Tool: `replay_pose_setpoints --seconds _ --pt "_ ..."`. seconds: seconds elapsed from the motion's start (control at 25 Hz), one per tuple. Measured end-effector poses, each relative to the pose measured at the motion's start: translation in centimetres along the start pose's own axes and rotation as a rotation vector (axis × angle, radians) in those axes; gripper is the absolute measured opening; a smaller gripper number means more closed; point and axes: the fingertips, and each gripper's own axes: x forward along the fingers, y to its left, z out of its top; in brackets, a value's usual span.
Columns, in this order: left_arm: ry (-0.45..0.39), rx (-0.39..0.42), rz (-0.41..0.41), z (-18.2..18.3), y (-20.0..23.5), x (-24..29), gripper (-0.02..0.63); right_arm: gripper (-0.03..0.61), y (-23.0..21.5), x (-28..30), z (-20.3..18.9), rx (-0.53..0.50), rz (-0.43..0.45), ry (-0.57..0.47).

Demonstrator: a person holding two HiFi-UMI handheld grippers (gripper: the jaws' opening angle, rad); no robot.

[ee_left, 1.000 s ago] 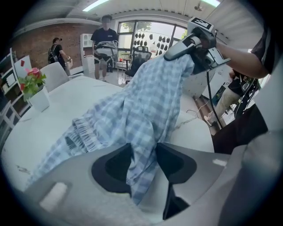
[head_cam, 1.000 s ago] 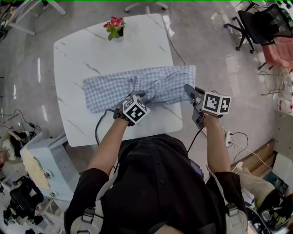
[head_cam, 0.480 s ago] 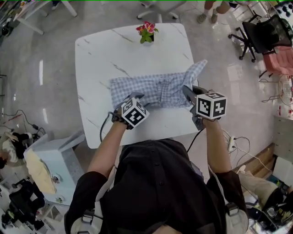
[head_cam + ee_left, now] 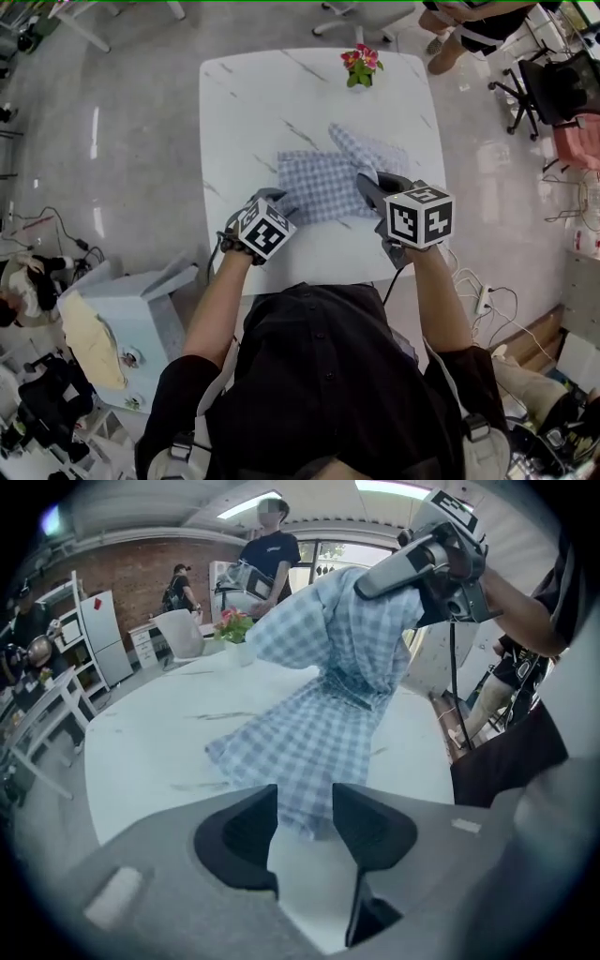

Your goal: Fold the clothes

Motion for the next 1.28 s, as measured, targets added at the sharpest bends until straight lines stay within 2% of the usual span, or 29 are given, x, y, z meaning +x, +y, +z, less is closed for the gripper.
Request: replay_pose_setpoints --seconds 0.2,0.36,0.56,0.68,0.8,0.84,0.88,1.08,1.28 --pt "0.004 -0.049 0.005 -4.9 2.1 -2.9 0.192 0.028 6.0 5.0 0.3 0.062 0.081 -0.006" --pt "0.0 -0.073 0.021 -7.7 3.8 -5.0 0.192 0.028 10.1 8.5 0.0 0.055 0.118 0.02" --pt "0.004 -0.103 0.038 -10.4 5.5 -7.3 0.19 0.029 14.0 13.3 -2.9 -0.001 0.092 0.096" --pt "0.011 -0.117 0.048 -12.2 6.3 -8.4 0.192 0.036 14.9 15.8 -4.8 0.001 0.08 0.131" --pt "0.023 -0.13 0.059 -13.6 7.1 -9.0 0.19 0.154 16.3 17.3 -5.8 0.068 0.161 0.15" --pt "0.028 -0.132 0.061 -14.0 7.2 -9.1 0.19 0.199 16.8 17.5 -6.0 0.089 0.194 0.154" --pt "0.031 -0.132 0.062 -14.2 7.3 -9.1 0.19 0.213 17.2 17.6 -6.0 0.095 0.213 0.156" --pt "0.029 -0.121 0.05 -13.9 7.1 -9.1 0.19 0.215 17.7 17.7 -6.4 0.001 0.185 0.167" --pt "0.01 -0.099 0.043 -12.3 6.9 -8.4 0.192 0.215 16.2 16.7 -5.4 -0.001 0.16 0.137"
